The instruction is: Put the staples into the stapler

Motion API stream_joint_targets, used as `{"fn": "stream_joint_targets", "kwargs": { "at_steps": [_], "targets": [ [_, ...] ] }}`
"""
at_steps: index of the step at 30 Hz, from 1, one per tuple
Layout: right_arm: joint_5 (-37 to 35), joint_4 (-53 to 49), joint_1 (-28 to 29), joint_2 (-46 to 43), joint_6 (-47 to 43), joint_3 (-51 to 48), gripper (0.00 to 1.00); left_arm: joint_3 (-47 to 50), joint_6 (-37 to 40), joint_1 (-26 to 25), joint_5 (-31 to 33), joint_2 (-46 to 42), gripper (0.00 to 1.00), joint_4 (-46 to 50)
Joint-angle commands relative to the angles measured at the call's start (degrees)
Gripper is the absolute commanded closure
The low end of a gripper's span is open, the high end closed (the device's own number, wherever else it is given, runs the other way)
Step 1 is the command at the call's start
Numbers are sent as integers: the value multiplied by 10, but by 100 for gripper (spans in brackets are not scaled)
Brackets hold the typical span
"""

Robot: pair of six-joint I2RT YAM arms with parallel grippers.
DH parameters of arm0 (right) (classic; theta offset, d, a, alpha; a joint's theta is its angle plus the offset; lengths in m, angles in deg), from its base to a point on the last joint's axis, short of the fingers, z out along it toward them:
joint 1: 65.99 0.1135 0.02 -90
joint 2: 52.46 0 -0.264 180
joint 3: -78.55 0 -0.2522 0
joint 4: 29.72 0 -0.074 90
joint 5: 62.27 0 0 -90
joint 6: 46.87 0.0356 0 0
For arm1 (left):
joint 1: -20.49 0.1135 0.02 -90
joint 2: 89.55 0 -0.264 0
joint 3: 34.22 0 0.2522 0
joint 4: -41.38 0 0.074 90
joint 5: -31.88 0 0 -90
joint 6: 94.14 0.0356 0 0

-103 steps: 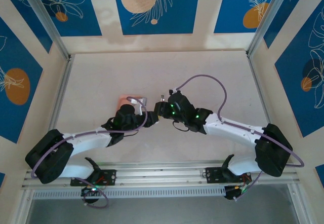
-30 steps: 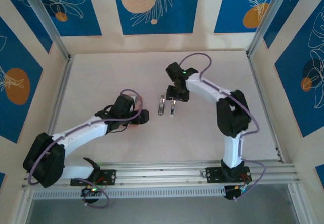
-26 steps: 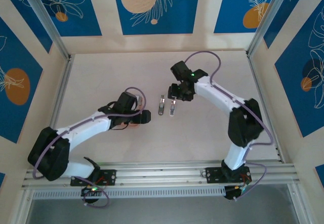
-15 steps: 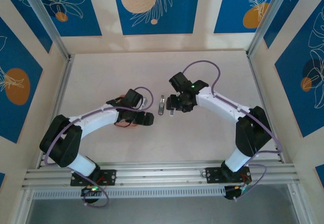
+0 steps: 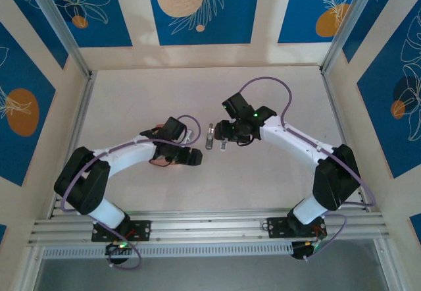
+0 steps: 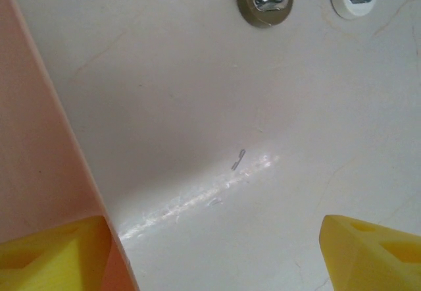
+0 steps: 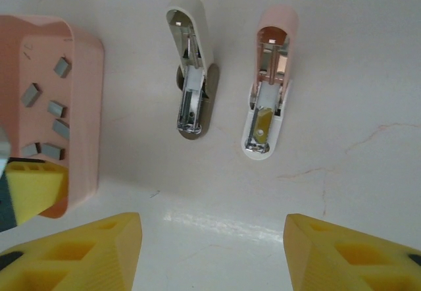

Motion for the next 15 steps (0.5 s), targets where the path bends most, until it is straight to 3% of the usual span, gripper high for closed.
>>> {"fn": "stream_joint_targets", "kwargs": {
  "at_steps": [1, 9, 15],
  "targets": [
    [27, 35, 14, -30, -13, -13, 41, 8, -12, -12, -30, -5, 18, -21],
    [29, 52, 28, -49, -37, -12, 41, 7, -19, -25, -48, -22, 17, -36],
    [28, 52, 63, -45, -97, 18, 42, 26, -42, -9, 9, -91, 15, -59]
  ]
}}
